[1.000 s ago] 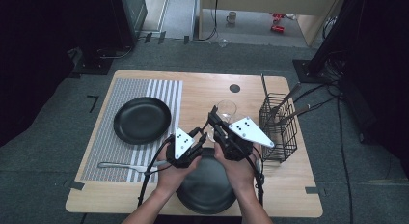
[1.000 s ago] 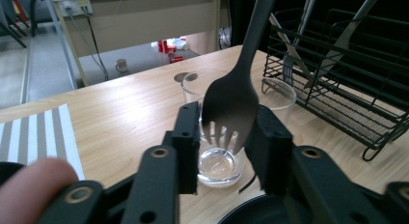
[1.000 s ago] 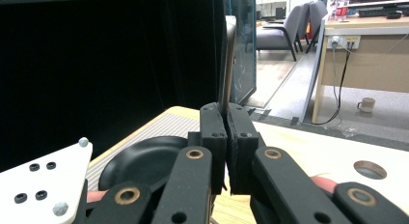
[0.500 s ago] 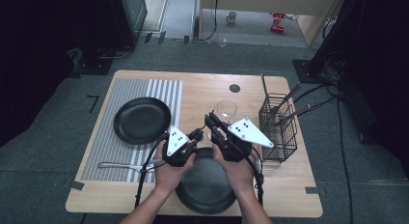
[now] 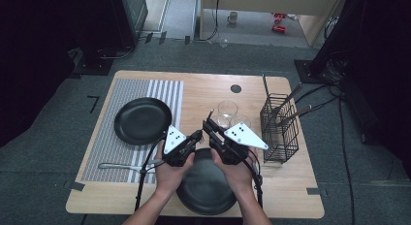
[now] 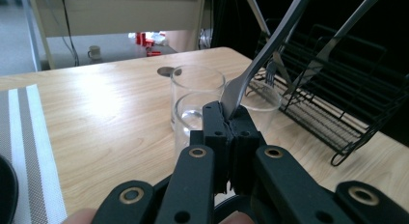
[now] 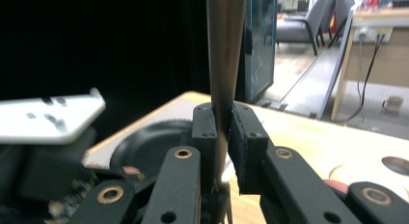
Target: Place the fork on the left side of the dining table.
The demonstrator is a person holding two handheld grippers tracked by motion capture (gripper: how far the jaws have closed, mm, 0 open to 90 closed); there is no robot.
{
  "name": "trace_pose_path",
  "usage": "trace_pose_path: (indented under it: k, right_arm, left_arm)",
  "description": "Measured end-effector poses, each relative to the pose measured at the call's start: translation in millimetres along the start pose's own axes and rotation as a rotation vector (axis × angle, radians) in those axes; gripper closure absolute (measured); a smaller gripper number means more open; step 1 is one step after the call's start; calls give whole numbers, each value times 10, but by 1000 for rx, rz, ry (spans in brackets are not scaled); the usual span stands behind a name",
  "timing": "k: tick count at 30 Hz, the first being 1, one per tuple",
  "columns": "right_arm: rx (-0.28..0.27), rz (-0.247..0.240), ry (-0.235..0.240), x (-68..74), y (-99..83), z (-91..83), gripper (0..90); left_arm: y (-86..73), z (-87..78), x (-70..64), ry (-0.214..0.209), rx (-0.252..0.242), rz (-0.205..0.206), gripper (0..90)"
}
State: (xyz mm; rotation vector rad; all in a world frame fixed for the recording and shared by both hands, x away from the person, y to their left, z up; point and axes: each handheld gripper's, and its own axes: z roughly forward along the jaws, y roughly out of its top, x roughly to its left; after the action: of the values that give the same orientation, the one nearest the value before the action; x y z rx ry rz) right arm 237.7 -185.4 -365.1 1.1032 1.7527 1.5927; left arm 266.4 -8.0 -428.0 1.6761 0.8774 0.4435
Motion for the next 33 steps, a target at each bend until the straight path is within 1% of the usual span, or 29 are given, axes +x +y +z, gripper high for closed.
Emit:
trace_pose_path:
  k: [1,2,6,9,12,15,18,26,33]
  right_arm:
    - [21,0,0,-9,-45,29,825]
    - [30,2,1,-14,-70,44,825]
    - [49,18,9,-39,-176,111,834]
    - [55,31,20,-43,-215,145,842]
    - [46,34,27,-47,-231,156,850]
    - [37,33,27,-48,-234,153,856]
    - [31,29,30,-48,-241,149,857]
    - [16,33,34,-39,-259,156,856]
    - [20,42,35,-45,-286,172,854]
  left_arm:
    - [10,-6,0,0,-3,1,896]
    - [22,-12,0,1,-8,2,896]
    - [45,-25,7,-10,-16,-8,898]
    - [43,-31,-6,-17,-21,0,899]
    - [32,-35,-24,-25,-25,9,899]
    - [22,-34,-28,-30,-29,0,899]
    - [18,-42,-26,-33,-29,6,899]
    - [-6,-51,-19,-45,-31,-11,900]
    - [-55,-45,-22,-49,-25,-20,900]
